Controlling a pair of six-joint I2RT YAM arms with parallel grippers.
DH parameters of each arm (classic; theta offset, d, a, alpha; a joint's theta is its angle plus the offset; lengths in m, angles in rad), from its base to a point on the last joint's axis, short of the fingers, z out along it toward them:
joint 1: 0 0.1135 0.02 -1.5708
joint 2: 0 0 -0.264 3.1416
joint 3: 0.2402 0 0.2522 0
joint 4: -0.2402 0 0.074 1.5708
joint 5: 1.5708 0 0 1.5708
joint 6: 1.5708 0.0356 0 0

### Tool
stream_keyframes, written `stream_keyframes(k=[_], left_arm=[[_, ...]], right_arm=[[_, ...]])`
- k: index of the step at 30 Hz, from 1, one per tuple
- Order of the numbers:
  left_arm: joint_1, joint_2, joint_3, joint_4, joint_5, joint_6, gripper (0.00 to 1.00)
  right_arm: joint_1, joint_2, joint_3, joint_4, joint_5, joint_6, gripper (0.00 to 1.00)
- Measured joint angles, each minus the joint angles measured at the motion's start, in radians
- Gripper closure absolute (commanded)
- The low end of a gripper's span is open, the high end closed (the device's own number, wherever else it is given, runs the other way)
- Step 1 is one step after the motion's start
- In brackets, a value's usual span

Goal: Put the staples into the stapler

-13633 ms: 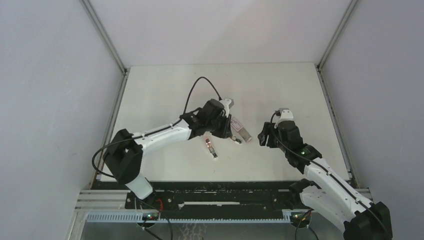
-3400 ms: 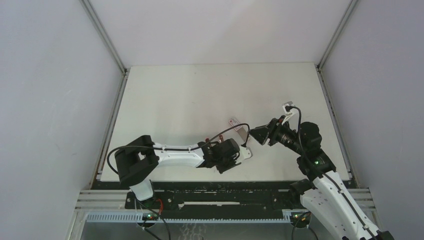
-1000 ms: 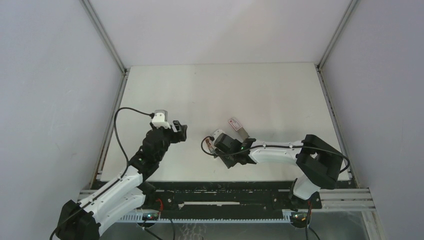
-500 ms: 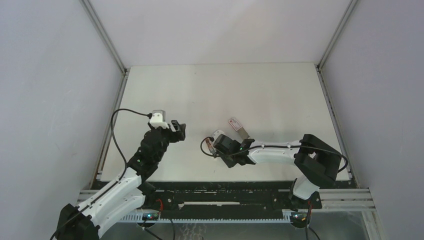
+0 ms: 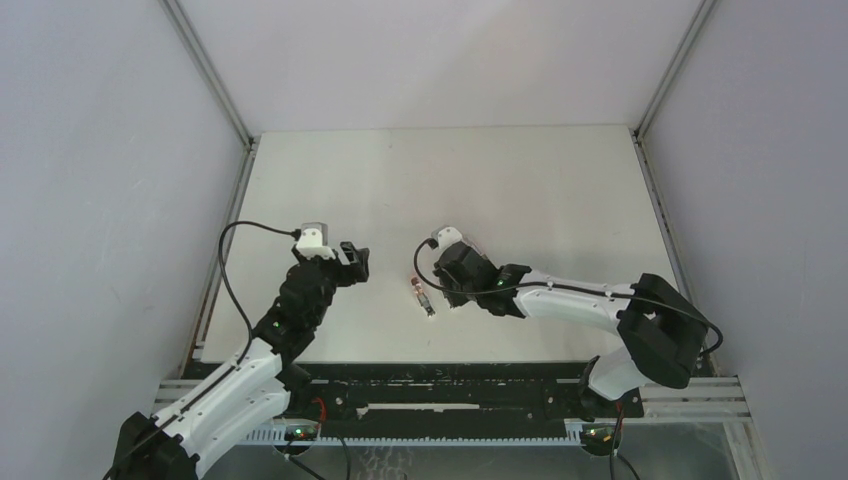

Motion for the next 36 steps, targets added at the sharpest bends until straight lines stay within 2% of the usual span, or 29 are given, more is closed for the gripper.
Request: stream_keyframes(k=[8, 36], left_arm=[[0.002, -0.006, 0.000, 0.000, -0.003, 0.000, 0.17], [0.003, -0.006, -0.001, 0.000, -0.007, 0.000, 0.17]], right_arm=[[-0.003, 0.064, 0.000, 0.073, 0.038, 0.005, 0.91], [-0.004, 0.132, 0.000, 0.088, 0.066, 0.045, 0.92]])
